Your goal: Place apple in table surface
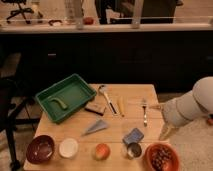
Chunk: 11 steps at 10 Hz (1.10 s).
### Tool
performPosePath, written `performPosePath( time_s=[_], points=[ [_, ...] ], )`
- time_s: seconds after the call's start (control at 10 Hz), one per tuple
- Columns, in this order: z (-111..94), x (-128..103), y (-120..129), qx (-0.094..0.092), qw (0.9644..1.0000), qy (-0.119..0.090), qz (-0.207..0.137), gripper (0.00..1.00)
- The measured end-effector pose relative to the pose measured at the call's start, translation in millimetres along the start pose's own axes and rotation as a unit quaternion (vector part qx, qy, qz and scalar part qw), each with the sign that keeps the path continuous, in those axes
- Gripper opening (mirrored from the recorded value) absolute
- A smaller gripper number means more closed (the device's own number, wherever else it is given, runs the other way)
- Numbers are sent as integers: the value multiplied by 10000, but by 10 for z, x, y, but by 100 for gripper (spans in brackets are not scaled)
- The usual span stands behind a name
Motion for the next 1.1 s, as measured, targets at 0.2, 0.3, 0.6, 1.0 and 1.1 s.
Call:
performPosePath(
  time_s=[0.2, 0.3, 0.6, 1.0, 1.1],
  points=[
    [0, -13, 12, 2, 10000, 25, -31, 80],
    [2, -15, 11, 1, 10000, 24, -34, 80],
    [0, -16, 9, 2, 10000, 23, -35, 80],
    [75, -100, -2, -3, 10000, -38, -70, 80],
    [140, -223, -25, 1, 9999, -61, -90, 80]
  ],
)
